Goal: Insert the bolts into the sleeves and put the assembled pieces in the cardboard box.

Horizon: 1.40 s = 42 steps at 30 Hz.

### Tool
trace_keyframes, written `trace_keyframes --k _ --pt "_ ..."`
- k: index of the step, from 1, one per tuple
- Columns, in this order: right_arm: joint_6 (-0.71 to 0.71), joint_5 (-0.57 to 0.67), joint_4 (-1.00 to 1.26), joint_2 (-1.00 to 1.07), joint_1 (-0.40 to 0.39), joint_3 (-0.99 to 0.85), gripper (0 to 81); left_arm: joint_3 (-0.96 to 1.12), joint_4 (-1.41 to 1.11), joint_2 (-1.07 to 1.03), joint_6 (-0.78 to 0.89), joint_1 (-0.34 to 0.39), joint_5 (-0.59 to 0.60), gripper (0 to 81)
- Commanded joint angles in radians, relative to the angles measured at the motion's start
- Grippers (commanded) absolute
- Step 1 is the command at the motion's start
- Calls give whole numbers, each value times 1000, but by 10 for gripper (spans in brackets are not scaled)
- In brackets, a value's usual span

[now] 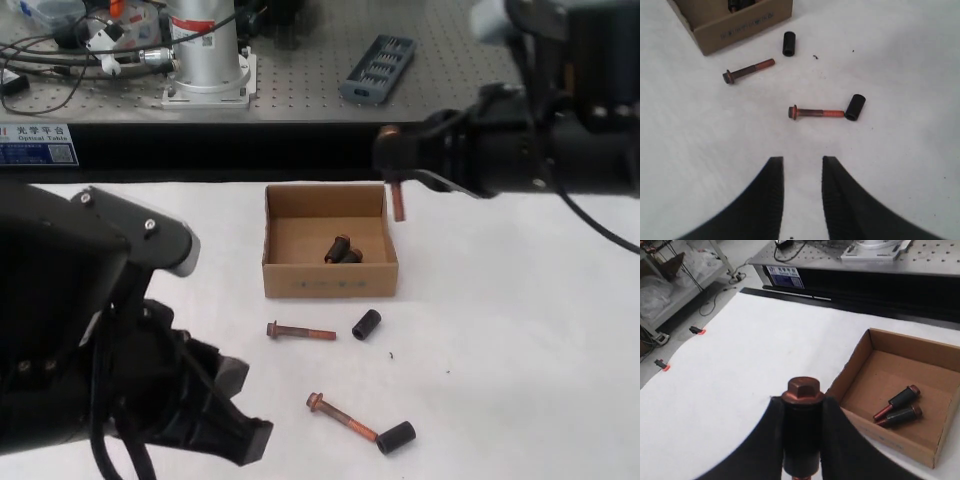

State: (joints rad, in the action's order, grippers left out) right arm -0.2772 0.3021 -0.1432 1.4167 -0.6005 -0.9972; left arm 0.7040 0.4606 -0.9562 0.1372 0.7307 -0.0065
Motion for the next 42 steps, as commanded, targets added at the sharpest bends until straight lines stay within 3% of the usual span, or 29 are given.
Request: trace_keyframes --k 1,6,29,42 --pt "9 0 -16 98 7 -97 36 1 38 12 11 2 -52 195" --pt "9 0 -60 240 7 -216 36 1 99 12 11 2 -111 195" --pt "2 -24 -145 702 60 -629 36 1 189 12 13 2 -147 195" --pt "2 -203 -326 786 74 -712 36 1 189 12 13 2 -147 195"
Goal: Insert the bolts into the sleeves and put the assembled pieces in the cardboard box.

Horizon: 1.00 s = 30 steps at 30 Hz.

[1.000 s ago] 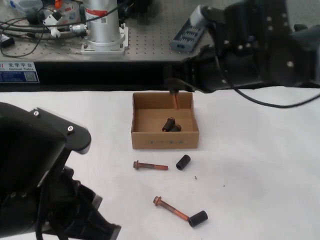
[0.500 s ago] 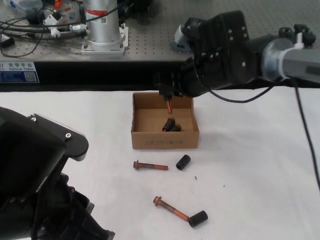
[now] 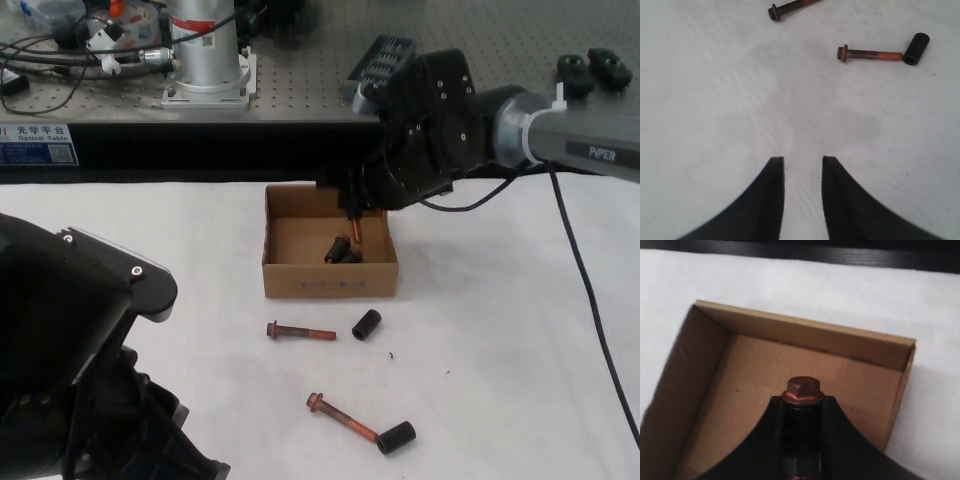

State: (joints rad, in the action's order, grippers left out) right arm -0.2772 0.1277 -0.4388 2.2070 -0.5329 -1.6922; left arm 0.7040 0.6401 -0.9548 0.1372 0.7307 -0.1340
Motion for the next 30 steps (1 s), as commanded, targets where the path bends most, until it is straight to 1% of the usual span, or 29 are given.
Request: trace_keyframes --k 1,4,6,9,11,12,14,17,23,30 --pt "2 -40 -38 -4 6 -17 36 1 10 11 13 2 -20 195" --pt "5 -40 -57 -4 6 -17 34 1 10 11 13 2 -20 195" --pt "5 -36 -65 -4 6 -17 0 1 10 11 13 2 -20 195" --pt "5 -36 -72 -4 6 -17 131 1 10 11 13 2 -20 195" --pt "5 -36 -72 -4 6 -17 239 1 10 11 13 2 -20 195" --pt "5 -36 -72 -4 6 -17 262 1 10 11 13 2 -20 195" --pt "5 -36 -72 -4 6 -17 260 1 10 11 13 2 -20 195" --pt "5 -34 -72 -4 6 -17 233 1 10 11 13 2 -20 195" --pt "16 -5 -95 -24 6 -17 232 1 10 11 13 2 -20 195" --pt "188 -6 -283 -154 6 -17 232 1 8 11 11 2 -20 195"
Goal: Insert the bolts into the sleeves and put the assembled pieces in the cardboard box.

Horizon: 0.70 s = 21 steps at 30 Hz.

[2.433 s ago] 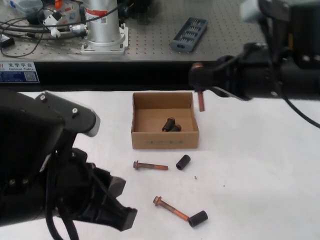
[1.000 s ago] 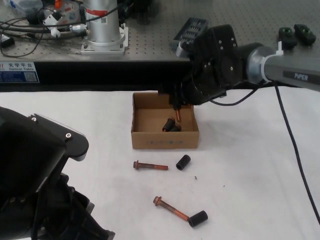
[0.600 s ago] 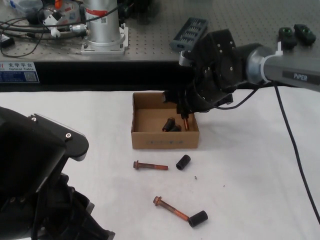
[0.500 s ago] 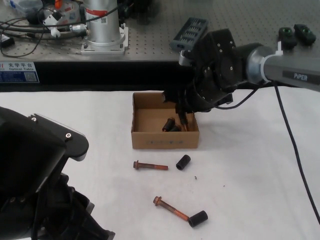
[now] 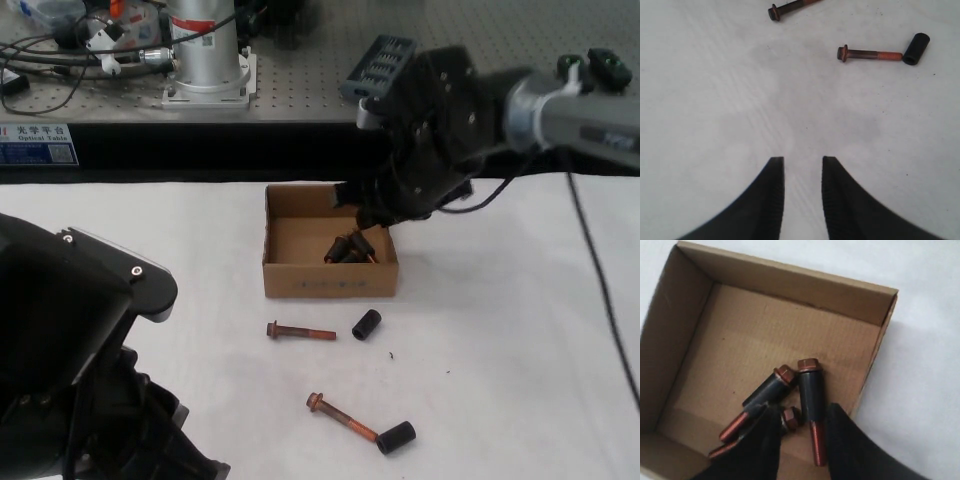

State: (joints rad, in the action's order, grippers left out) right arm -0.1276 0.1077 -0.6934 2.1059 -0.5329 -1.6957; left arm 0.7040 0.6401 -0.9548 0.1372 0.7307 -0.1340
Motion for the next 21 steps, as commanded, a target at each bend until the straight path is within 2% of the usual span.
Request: trace_keyframes --k 1,5,11,16,21 --pt "53 14 -60 -77 6 -14 232 1 8 11 4 2 -20 195" --pt "116 27 -169 -165 6 -14 232 1 -19 11 -41 2 -20 195" --pt "330 33 -385 -261 -7 -14 232 1 -97 11 -100 2 0 195" --pt "384 166 -523 -314 -6 15 232 1 -103 11 -101 2 42 195" --pt "433 179 -525 -403 -26 149 232 1 -103 11 -101 2 42 195"
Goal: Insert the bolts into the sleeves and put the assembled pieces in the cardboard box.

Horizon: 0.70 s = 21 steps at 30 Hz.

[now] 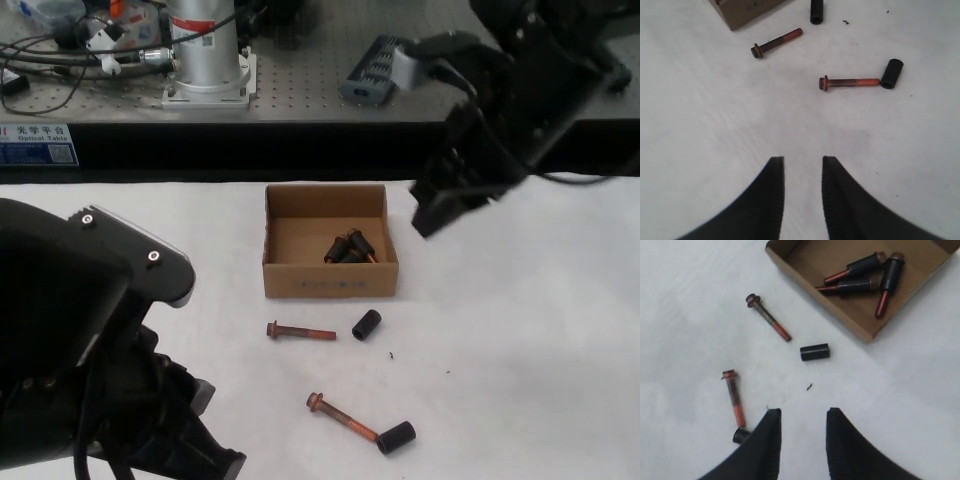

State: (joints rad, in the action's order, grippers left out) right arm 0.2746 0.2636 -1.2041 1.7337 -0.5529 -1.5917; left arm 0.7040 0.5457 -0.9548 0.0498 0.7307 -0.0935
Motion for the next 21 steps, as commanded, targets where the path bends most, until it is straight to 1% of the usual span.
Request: trace_keyframes --k 1,6,9,12,15,18,21 --pt "33 17 -10 -55 -12 81 232 1 -8 11 -13 2 2 195" --pt "33 15 46 -186 -57 273 232 1 -8 11 -13 2 2 195" --pt "38 -33 107 -286 -96 380 232 1 -8 11 -13 2 2 195" --pt "91 -51 161 -371 -145 473 232 1 -8 11 -13 2 2 195" --pt "207 -52 201 -432 -198 553 232 1 -8 11 -13 2 2 195" --pt "379 -52 239 -457 -250 617 232 1 -6 11 -13 2 2 195" --pt "559 -52 315 -453 -282 681 232 1 7 11 -13 2 2 195"
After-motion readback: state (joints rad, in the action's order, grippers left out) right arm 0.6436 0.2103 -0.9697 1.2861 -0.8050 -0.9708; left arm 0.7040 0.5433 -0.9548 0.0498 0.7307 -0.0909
